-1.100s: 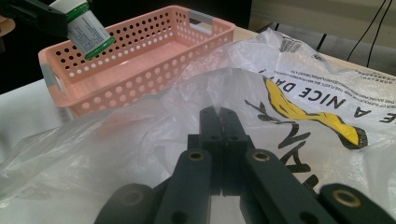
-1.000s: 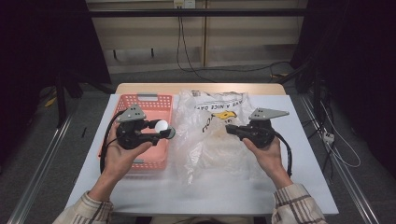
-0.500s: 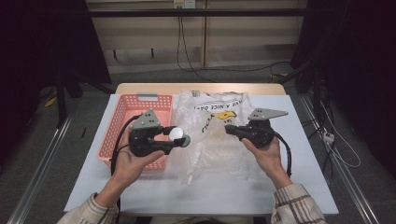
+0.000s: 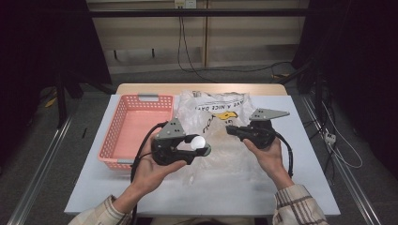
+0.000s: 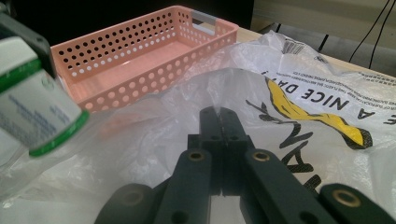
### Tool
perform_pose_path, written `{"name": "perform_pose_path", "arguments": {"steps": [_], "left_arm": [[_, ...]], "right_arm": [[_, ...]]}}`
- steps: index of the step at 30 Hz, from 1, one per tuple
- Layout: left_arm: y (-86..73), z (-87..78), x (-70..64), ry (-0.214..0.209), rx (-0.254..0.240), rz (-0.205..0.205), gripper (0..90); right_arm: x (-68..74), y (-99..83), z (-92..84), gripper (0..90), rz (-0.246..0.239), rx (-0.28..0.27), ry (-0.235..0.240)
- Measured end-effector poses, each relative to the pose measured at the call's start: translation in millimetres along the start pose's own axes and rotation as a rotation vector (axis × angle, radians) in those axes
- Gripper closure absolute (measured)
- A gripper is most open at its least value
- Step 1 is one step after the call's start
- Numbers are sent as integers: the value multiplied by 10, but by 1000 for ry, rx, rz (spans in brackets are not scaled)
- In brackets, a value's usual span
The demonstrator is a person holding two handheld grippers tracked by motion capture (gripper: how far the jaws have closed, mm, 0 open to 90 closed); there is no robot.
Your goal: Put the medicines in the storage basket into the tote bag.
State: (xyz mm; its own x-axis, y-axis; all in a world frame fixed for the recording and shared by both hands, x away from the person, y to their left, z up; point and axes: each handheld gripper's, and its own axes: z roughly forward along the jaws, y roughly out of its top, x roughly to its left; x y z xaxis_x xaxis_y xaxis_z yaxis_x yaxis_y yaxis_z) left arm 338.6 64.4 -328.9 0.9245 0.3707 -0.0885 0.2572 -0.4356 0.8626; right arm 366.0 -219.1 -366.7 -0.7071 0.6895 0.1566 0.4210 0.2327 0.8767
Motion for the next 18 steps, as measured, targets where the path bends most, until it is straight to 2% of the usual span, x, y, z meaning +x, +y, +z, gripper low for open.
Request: {"name": "perform_pose_path", "arguments": {"steps": [3,4,5,7,10,14,18], "left_arm": [[13,78,-42,-8,10,17,510],[23,172,-60,-9,16,42,510],[23,226,-59,-9,25,47,510],[8,347,-46,-17,41,24,510],[-20,510,-56,-19,73,31,510],[-63,683,-54,-11,110,14,510],[-79,803,-42,-10,122,8,510]], "right_arm": [[4,2,2,900,0,1,5],[1,1,2,900,2,2,6],[-2,0,2,900,3,2,6],[-4,-3,-2,900,7,3,4],[-5,-3,-5,900,6,3,5],[-5,-5,-1,900,4,8,10],[-1,-9,6,900,5,15,20]]}}
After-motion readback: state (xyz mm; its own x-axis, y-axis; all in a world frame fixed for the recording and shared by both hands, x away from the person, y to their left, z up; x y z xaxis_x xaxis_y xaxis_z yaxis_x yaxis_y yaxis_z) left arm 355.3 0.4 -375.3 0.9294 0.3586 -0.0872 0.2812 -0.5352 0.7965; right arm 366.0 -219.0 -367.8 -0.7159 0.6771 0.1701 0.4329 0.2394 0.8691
